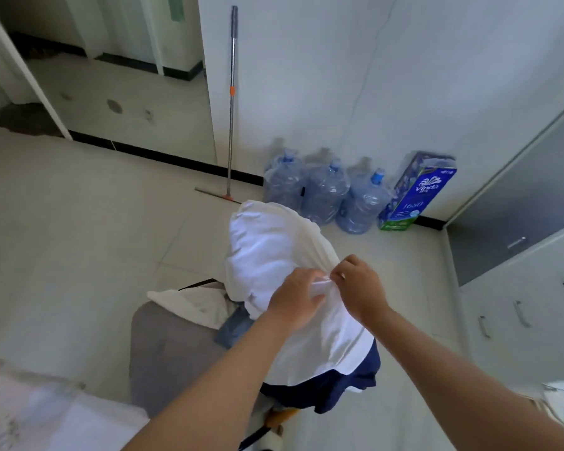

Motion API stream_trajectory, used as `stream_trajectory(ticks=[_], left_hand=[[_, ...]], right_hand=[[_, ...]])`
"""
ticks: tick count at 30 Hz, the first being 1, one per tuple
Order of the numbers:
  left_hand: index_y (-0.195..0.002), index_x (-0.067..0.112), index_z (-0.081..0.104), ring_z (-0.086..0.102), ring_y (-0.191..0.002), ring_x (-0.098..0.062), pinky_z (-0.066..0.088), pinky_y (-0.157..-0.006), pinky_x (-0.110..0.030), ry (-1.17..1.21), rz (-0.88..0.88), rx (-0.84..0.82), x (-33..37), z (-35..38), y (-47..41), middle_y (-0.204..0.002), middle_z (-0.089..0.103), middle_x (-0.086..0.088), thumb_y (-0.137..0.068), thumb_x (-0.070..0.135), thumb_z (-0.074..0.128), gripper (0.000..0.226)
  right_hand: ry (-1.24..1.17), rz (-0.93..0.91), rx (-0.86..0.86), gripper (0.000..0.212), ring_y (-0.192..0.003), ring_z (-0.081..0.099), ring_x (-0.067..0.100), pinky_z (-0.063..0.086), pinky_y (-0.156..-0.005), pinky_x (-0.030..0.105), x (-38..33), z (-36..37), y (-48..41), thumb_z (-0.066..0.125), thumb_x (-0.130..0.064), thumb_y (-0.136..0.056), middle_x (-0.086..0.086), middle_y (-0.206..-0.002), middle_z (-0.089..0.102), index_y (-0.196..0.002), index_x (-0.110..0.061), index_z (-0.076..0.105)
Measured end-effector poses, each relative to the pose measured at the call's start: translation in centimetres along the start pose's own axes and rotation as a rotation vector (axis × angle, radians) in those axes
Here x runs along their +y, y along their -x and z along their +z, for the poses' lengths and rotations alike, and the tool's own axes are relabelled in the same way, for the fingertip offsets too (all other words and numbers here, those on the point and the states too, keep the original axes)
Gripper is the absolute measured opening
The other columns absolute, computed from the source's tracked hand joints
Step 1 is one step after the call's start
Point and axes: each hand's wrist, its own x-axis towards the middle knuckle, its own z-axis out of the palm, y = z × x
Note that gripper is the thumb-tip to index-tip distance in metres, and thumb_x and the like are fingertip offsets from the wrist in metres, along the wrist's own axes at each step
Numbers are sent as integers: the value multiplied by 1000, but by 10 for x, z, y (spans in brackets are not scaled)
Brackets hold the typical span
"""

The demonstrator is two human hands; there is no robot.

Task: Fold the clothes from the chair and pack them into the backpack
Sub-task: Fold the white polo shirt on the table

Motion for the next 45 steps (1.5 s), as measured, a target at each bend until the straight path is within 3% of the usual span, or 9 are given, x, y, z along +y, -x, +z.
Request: stream_trajectory(ticks=[7,13,18,21,25,32,37,41,45], left_hand=[[-101,21,63,48,-100,-18,47,-83,-33,-57,115,332,19,-8,1,-111,54,4,-86,35,71,22],[-96,13,50,52,-74,-20,43,-66,-34,109,54,303,30,-48,-2,-81,55,1,-102,18,44,9],[-98,7,44,41,-64,-13,32,-54,-26,302,-203,361,26,-97,-9,-75,47,2,-106,23,33,20],[-91,13,42,42,-65,-13,29,-54,-26,195,-193,275,15,-110,-8,-76,48,3,-105,22,34,18],[-89,17,47,44,-84,-20,35,-63,-27,-39,-41,373,-5,-104,-1,-88,49,3,-92,22,58,13],[-122,23,52,47,-105,-23,43,-90,-36,-250,-37,215,-14,-60,8,-116,45,-2,-82,43,72,48],[-120,29,59,53,-99,-24,44,-84,-35,-377,-119,232,-27,-64,-5,-110,51,-1,-88,47,60,37],[-115,17,67,56,-93,-26,45,-78,-34,-419,-60,300,-25,-74,-18,-108,58,-3,-101,27,42,30],[-120,10,64,61,-95,-34,46,-76,-38,-253,-62,510,-25,-110,-23,-105,67,-12,-103,16,41,29]], right_hand=[[-286,50,1,14,-77,57,16,46,-71,30,-27,-30,-10,51,-19,-100,-5,-84,63,-88,-18,60],[-441,49,-71,4,-84,57,14,41,-72,23,-45,-36,-15,54,-23,-99,-8,-90,61,-99,-20,58],[-26,-55,-276,87,-138,33,18,21,-118,39,-32,-27,-10,72,-60,-73,-7,-145,43,-148,-32,36],[147,-124,-222,57,-134,42,21,10,-120,46,-35,-21,-21,63,-53,-87,-6,-135,55,-137,-30,49],[146,-119,-163,27,-110,59,24,33,-102,39,-49,-25,-37,53,-42,-98,-2,-113,68,-116,-24,63],[-59,-100,-173,21,-96,61,23,35,-73,30,-71,-32,-43,58,-37,-96,-3,-105,69,-110,-25,67],[-156,-79,-274,42,-99,57,17,46,-86,30,-60,-35,-42,76,-29,-77,-8,-110,61,-116,-33,63],[-86,-93,-313,76,-108,50,16,47,-94,35,-50,-35,-48,53,7,-77,-6,-126,50,-140,-36,45],[330,-7,-71,27,-89,64,21,48,-79,33,-30,-40,-64,47,-9,-96,-2,-100,64,-116,-19,63]])
